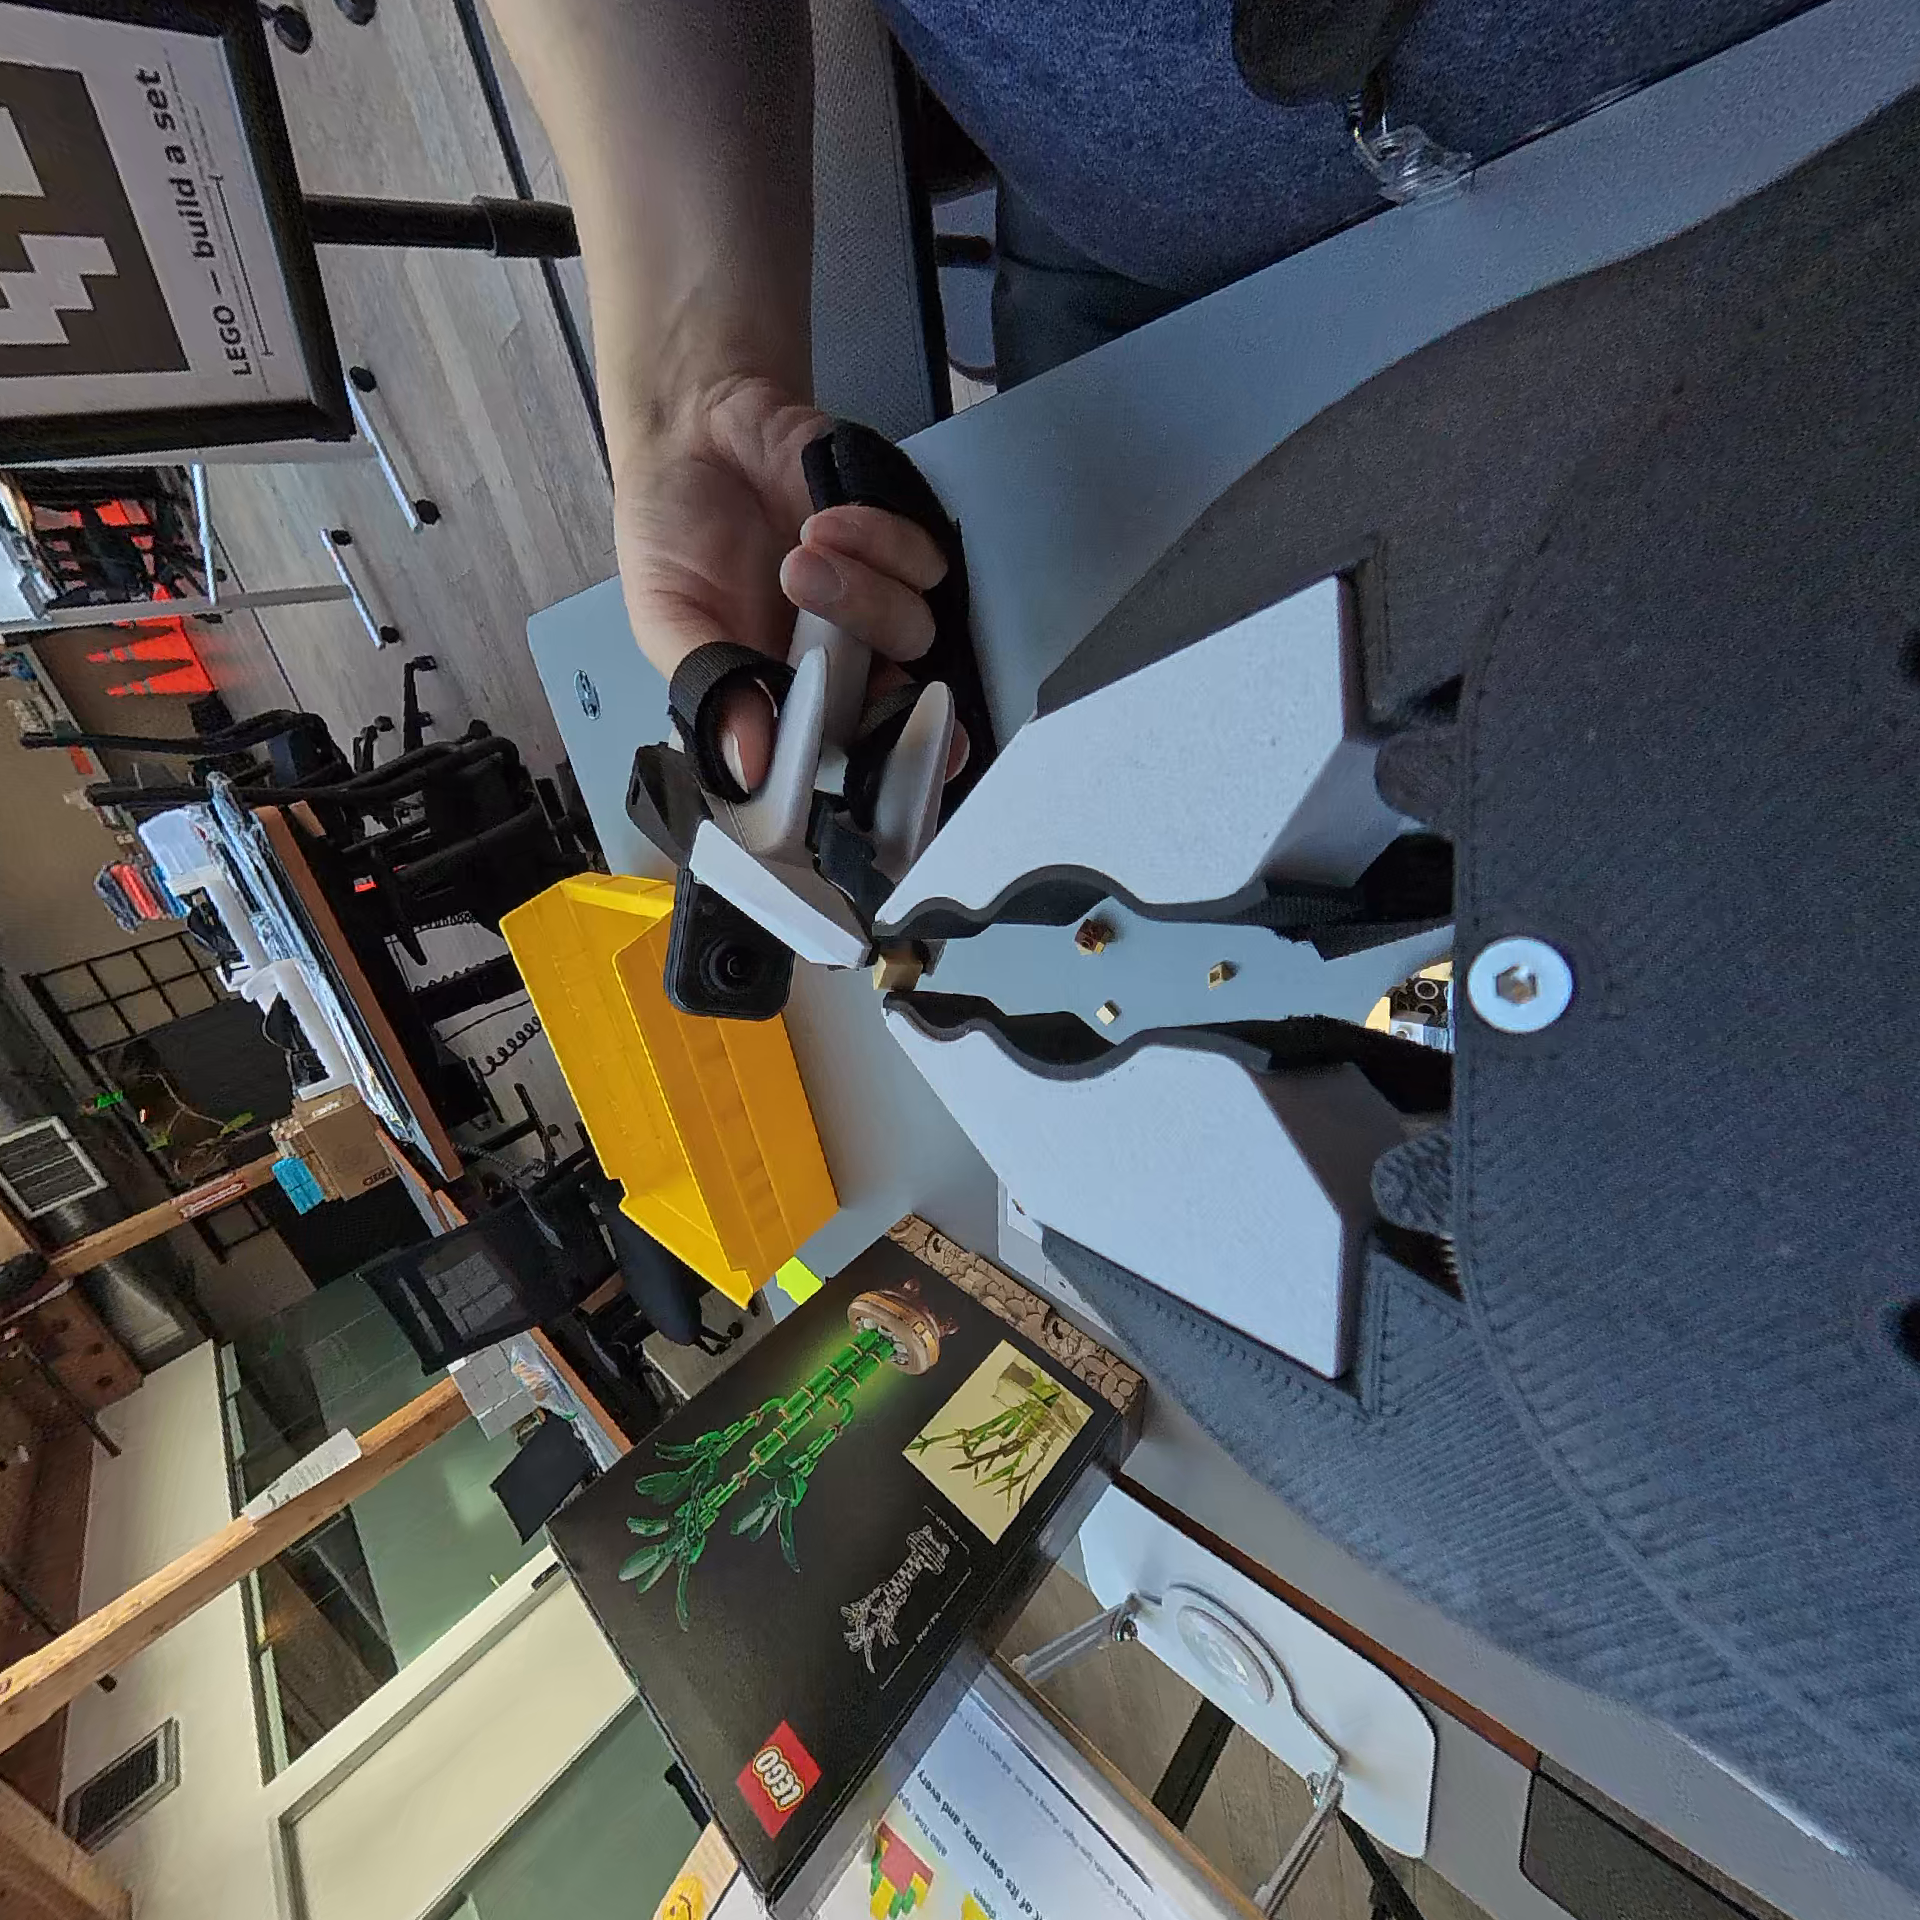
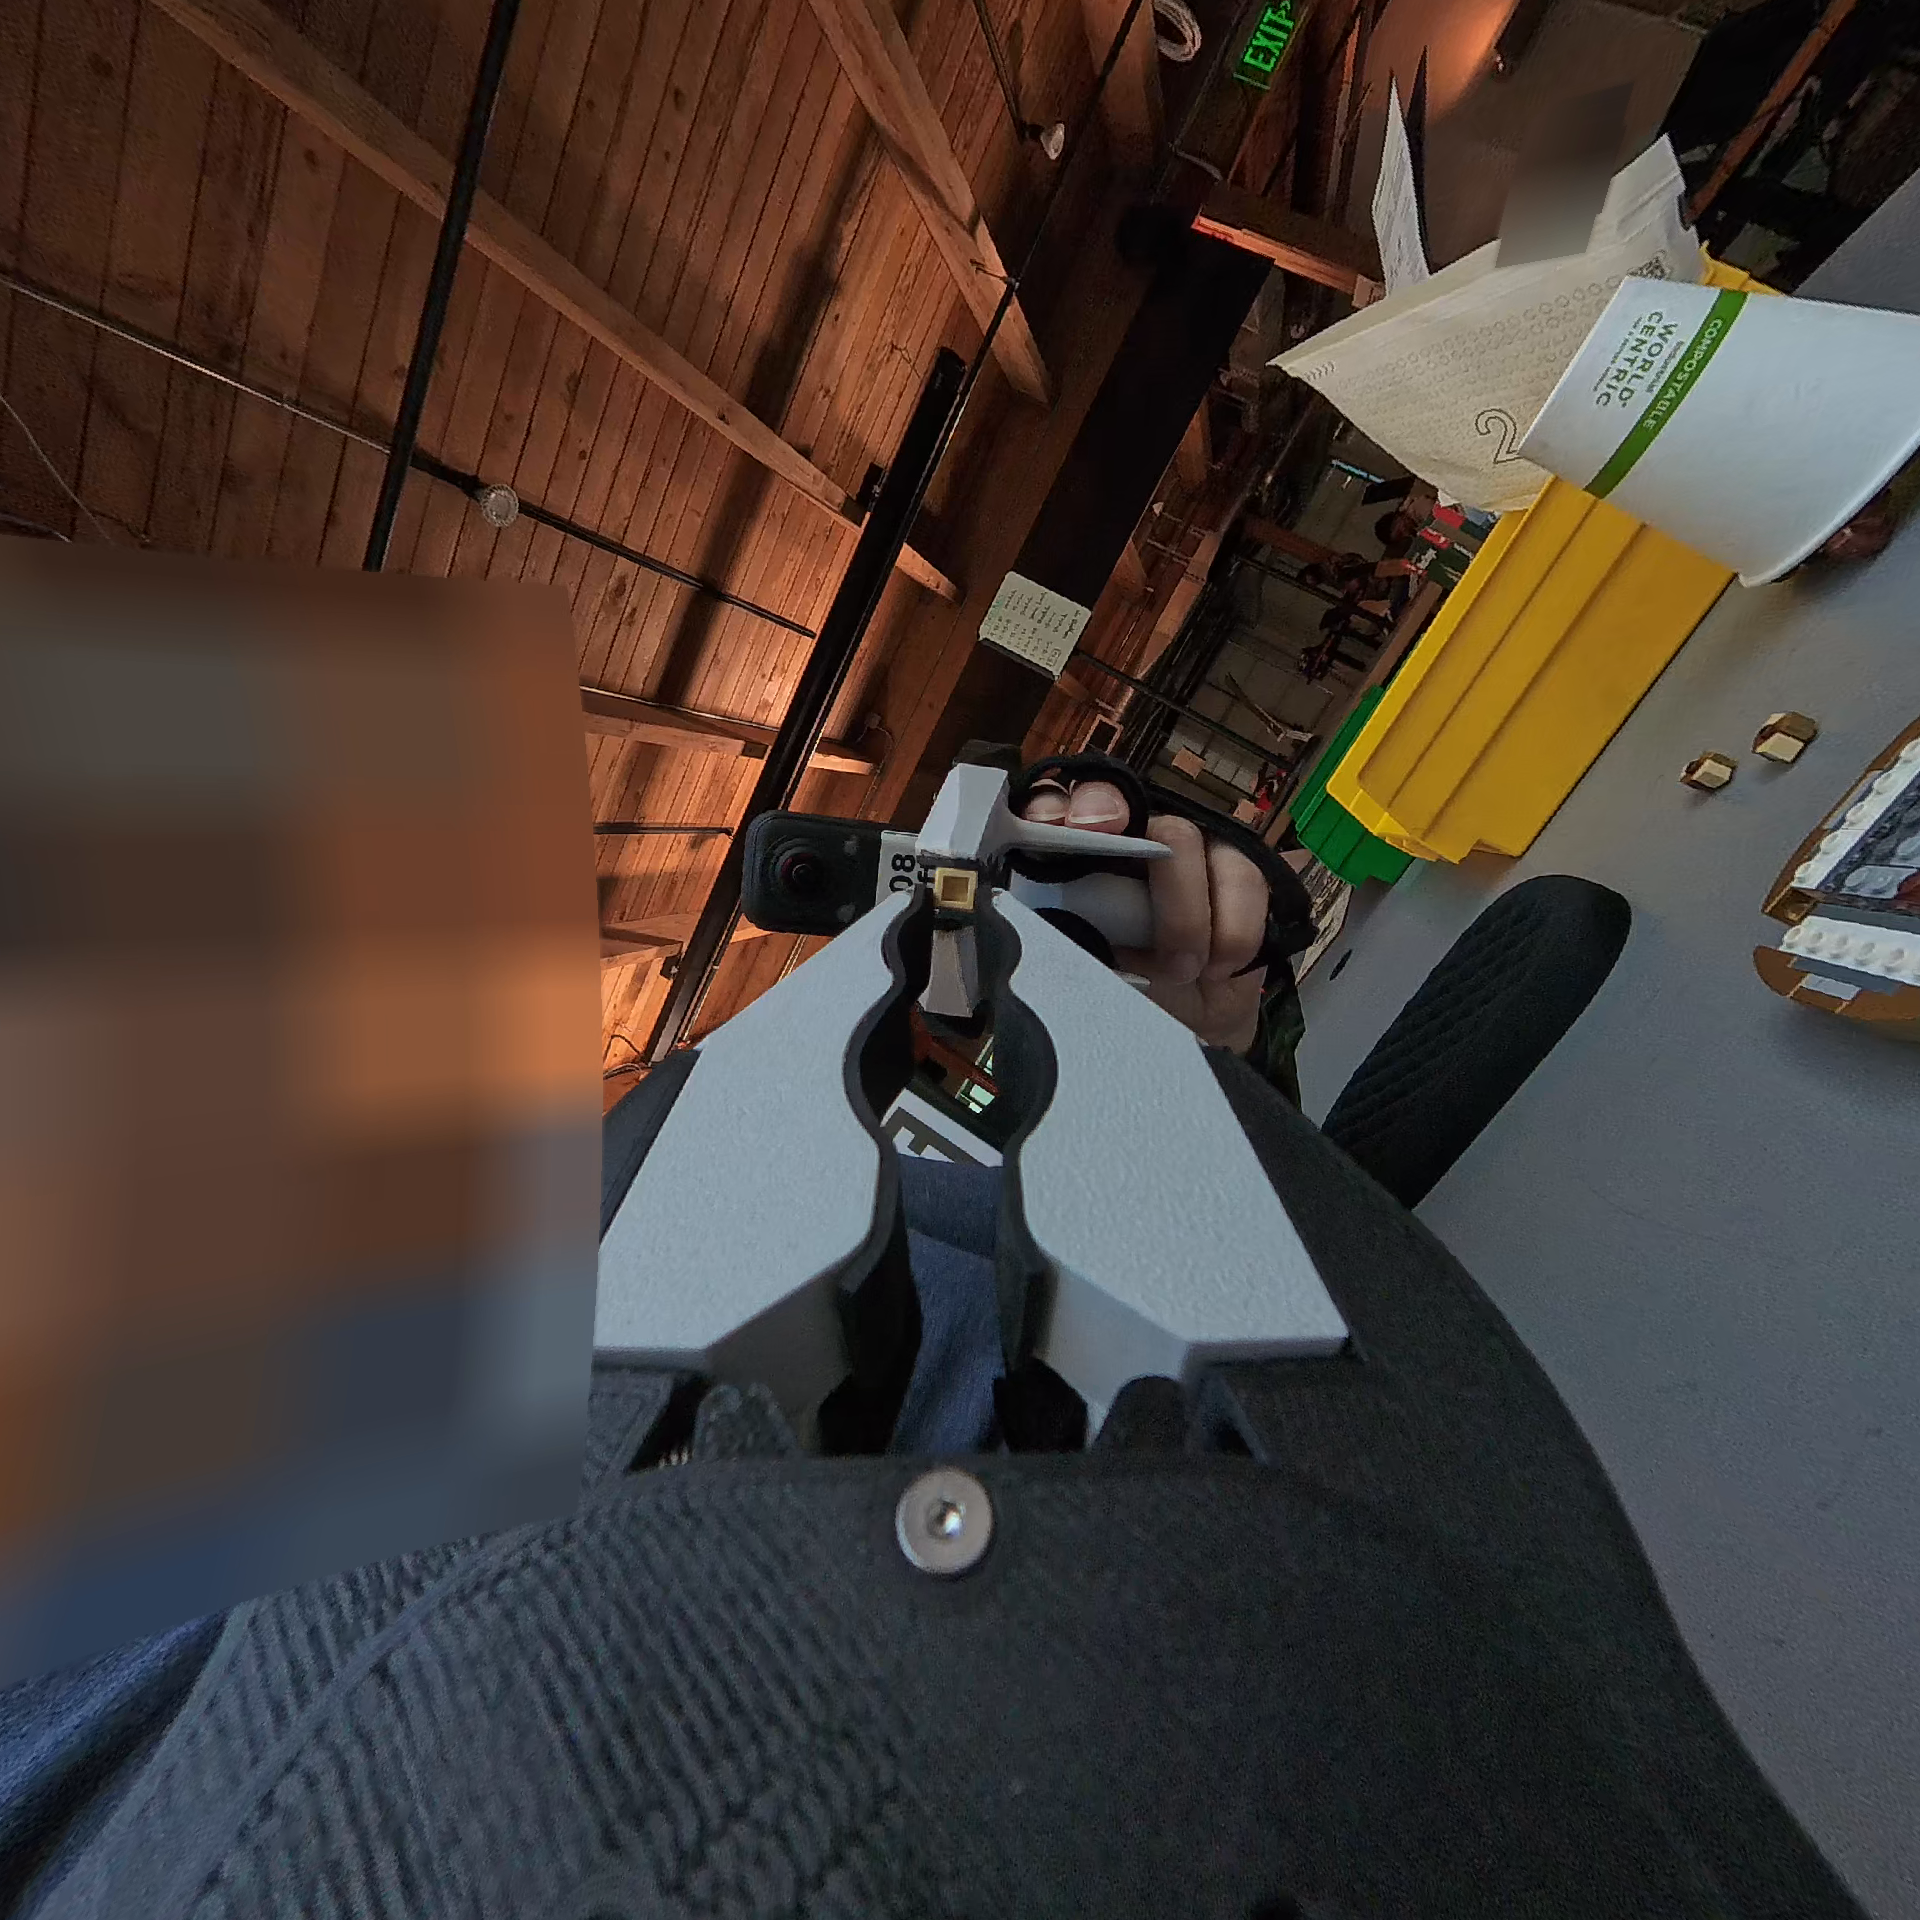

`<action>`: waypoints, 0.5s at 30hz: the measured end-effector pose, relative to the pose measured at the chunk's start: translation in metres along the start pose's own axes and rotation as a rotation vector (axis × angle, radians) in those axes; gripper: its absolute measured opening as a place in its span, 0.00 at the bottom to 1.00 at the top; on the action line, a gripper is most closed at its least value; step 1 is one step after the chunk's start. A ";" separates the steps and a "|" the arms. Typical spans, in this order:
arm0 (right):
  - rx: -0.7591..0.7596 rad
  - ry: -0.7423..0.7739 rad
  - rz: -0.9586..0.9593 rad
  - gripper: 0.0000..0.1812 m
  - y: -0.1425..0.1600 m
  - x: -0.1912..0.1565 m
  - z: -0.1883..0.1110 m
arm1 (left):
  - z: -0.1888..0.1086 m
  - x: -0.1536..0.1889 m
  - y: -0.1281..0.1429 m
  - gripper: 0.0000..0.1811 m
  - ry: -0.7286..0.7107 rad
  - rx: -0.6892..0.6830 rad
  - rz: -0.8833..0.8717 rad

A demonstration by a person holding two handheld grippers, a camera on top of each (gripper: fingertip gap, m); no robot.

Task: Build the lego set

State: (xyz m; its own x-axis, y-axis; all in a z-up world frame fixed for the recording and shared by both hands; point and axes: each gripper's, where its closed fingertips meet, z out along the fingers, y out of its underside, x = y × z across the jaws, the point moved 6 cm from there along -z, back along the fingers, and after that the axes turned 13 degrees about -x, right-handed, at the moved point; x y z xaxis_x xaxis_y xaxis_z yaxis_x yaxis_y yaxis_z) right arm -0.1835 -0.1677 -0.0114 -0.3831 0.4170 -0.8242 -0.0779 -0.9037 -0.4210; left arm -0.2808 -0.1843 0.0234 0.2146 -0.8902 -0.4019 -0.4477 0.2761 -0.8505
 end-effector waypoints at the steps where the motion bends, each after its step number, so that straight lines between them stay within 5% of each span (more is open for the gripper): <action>1: 0.005 0.000 0.001 0.03 0.000 0.000 0.000 | 0.000 0.000 0.000 0.04 -0.004 -0.003 -0.001; 15: -0.012 0.042 -0.050 0.08 -0.004 -0.004 -0.003 | -0.007 -0.002 0.001 0.03 0.014 0.054 -0.026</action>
State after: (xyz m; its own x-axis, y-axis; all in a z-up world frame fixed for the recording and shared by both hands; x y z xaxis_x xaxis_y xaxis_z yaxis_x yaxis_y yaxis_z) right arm -0.1785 -0.1650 -0.0078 -0.3396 0.4659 -0.8171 -0.0847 -0.8803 -0.4668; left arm -0.2871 -0.1849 0.0257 0.2134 -0.9020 -0.3753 -0.3943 0.2720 -0.8778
